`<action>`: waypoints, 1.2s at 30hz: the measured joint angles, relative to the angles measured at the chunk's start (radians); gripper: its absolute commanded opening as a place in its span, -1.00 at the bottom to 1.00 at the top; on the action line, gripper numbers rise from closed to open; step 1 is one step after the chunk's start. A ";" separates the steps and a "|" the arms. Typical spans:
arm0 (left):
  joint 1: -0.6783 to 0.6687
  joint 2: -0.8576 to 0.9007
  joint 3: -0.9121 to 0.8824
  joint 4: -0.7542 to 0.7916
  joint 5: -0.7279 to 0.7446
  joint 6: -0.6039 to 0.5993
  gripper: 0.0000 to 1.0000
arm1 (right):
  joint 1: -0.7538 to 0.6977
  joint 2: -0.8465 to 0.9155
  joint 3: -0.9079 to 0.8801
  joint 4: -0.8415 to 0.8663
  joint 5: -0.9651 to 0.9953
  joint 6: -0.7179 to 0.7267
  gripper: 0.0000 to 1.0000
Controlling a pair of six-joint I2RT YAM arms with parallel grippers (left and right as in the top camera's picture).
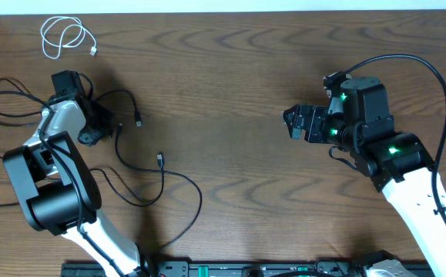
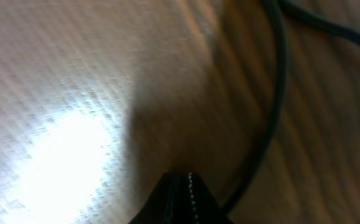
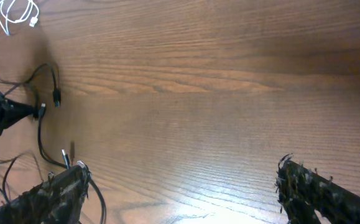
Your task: Untangle cables
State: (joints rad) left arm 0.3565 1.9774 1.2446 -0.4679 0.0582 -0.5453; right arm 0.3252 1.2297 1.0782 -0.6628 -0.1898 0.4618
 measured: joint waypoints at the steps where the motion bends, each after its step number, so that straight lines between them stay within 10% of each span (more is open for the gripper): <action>1: 0.000 0.002 0.000 0.007 0.018 0.000 -0.84 | 0.000 0.000 0.000 0.000 0.000 0.000 0.88; 36: 0.001 -0.002 0.007 0.184 0.257 0.039 -0.84 | 0.000 0.000 0.000 -0.028 -0.004 0.001 0.84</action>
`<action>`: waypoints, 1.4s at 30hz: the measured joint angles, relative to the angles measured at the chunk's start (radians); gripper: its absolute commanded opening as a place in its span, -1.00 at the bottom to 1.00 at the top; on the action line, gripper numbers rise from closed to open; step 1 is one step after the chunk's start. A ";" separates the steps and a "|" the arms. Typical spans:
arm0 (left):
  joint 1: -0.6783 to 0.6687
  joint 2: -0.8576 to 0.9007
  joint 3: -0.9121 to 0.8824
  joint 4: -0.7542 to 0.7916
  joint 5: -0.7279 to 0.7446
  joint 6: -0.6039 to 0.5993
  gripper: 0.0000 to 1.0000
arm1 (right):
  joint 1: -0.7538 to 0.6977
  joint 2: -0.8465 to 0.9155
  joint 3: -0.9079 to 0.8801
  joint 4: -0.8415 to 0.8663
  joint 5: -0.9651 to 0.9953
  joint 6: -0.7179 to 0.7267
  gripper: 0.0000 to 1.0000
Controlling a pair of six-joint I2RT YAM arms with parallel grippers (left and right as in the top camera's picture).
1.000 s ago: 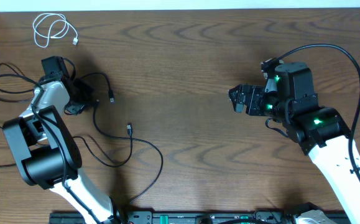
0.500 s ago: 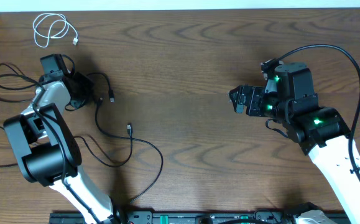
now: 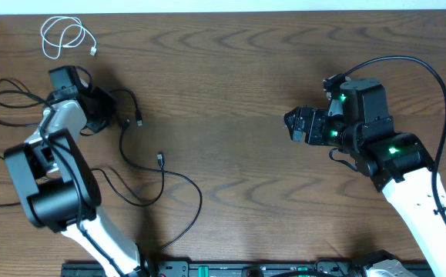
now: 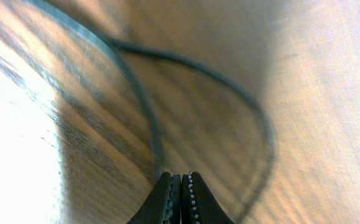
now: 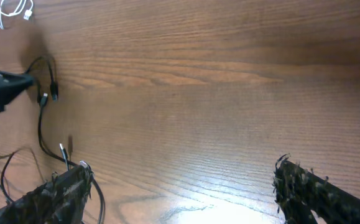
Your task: Untangle cables
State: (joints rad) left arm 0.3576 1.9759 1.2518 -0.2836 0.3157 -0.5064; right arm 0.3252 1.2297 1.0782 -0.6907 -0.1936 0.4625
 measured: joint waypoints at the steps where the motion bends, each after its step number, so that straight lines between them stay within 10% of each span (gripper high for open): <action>1: 0.001 -0.023 0.000 0.000 0.004 0.003 -0.84 | 0.000 0.000 0.000 0.000 0.000 0.000 0.84; 18: -0.001 -0.116 0.018 -0.352 -0.109 0.082 -0.85 | 0.000 0.000 0.000 0.018 0.000 0.000 0.85; 42: -0.074 0.005 0.020 -0.449 -0.143 0.119 -0.85 | 0.000 0.000 0.000 0.018 0.000 0.000 0.85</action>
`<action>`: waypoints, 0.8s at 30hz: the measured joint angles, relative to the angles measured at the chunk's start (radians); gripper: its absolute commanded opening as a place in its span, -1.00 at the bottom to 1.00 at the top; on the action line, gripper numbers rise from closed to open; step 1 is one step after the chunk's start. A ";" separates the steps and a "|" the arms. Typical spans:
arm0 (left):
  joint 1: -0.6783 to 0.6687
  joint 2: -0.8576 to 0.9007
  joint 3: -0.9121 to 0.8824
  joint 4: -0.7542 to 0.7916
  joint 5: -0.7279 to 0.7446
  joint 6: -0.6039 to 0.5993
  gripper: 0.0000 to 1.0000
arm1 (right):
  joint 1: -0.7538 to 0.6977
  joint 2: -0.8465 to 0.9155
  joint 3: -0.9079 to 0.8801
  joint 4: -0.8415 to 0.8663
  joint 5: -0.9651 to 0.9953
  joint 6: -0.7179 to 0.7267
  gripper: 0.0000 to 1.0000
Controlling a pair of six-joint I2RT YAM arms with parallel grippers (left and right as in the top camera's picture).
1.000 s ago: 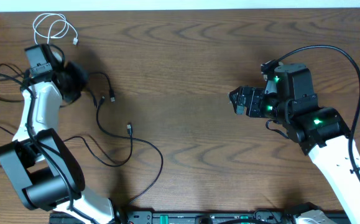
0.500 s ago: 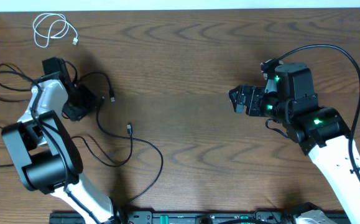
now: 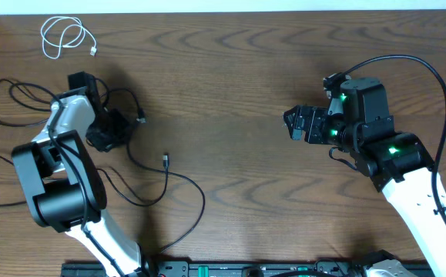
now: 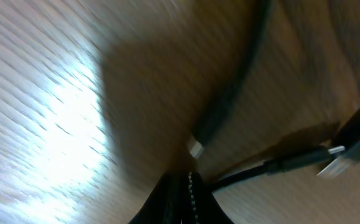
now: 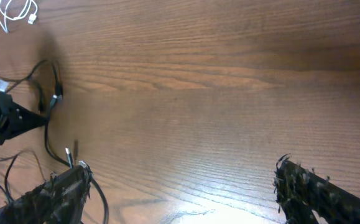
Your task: Untangle cables
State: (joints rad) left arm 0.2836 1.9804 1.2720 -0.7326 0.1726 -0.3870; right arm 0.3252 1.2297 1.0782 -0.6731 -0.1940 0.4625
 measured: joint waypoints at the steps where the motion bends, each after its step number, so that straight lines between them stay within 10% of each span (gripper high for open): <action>1: -0.010 0.000 0.000 -0.018 0.000 0.000 -0.85 | 0.000 0.000 0.000 0.000 0.000 0.000 0.85; 24: -0.201 0.020 0.000 -0.097 0.212 0.076 -0.85 | 0.000 0.000 0.000 -0.010 0.000 0.000 0.83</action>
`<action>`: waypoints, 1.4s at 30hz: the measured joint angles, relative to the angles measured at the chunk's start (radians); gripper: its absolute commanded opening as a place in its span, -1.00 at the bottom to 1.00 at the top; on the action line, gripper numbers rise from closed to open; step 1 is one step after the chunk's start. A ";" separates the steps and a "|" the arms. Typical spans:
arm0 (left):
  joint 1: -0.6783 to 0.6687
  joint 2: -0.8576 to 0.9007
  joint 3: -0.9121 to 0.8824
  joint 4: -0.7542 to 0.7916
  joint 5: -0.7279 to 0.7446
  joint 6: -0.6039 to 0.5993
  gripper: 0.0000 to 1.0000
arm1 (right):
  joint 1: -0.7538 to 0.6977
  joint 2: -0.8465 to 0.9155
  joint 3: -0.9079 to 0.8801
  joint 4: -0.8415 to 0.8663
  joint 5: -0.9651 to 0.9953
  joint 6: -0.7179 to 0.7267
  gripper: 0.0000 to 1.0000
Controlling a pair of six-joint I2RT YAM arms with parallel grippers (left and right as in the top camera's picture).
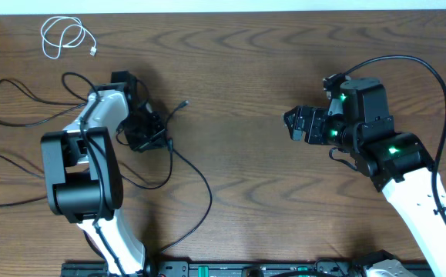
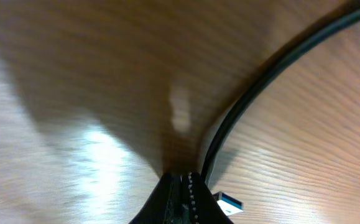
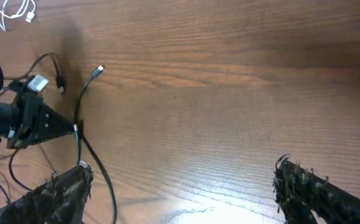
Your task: Untangle cables
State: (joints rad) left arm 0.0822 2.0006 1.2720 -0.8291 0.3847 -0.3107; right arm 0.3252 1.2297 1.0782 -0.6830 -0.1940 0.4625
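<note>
Black cables (image 1: pixel 182 102) lie tangled across the left half of the wooden table (image 1: pixel 238 61), loops trailing to the left edge and toward the front. My left gripper (image 1: pixel 159 137) sits low among them, shut on a black cable (image 2: pixel 242 118) that runs away from its jaws (image 2: pixel 181 182); a USB plug (image 2: pixel 229 202) lies just beside the tips. The right wrist view shows that left gripper (image 3: pixel 46 121) and a free plug end (image 3: pixel 99 70). My right gripper (image 1: pixel 293 123) hovers open at mid-right, nothing between its fingers (image 3: pixel 55 193).
A coiled white cable (image 1: pixel 65 36) lies apart at the far left corner, also in the right wrist view (image 3: pixel 12 12). The right arm's own black cable (image 1: pixel 430 77) arcs above its body. A black rail (image 1: pixel 246 269) runs along the front edge.
My left gripper has moved right, from about the left quarter toward the table's middle, still shut. The black cable and its plug end have shifted right with it. The right arm has not moved.
My left gripper was shut low in the black tangle at the left. It then sat slightly farther back, then nearer and to the right, and now farther right again, with the cable's free ends drawn out rightward. My right gripper stayed open and still throughout.
</note>
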 measured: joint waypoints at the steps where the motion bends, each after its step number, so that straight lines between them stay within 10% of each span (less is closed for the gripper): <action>1: -0.006 0.001 0.000 0.000 0.008 0.002 -0.85 | 0.000 0.000 0.000 -0.003 0.000 0.000 0.83; 18: -0.006 -0.216 0.012 0.029 0.016 0.056 -0.84 | 0.000 0.000 0.000 -0.006 0.000 0.000 0.83; 31: 0.222 -0.249 0.033 0.140 -0.317 -0.072 0.19 | 0.000 0.000 0.000 -0.008 0.000 0.000 0.84; 33: 0.237 -0.213 0.033 0.166 -0.325 -0.080 0.17 | 0.000 0.000 0.000 -0.008 0.000 0.000 0.84; 38: 0.243 -0.136 0.033 0.221 -0.336 -0.083 -0.71 | 0.000 0.000 0.000 -0.007 0.000 0.000 0.84; 42: 0.242 -0.074 0.033 0.271 -0.339 -0.112 -0.85 | 0.000 0.000 0.000 -0.006 0.000 0.000 0.84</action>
State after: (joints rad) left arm 0.3244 1.9266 1.3048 -0.5579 0.0460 -0.4225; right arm 0.3252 1.2297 1.0782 -0.6895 -0.1940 0.4625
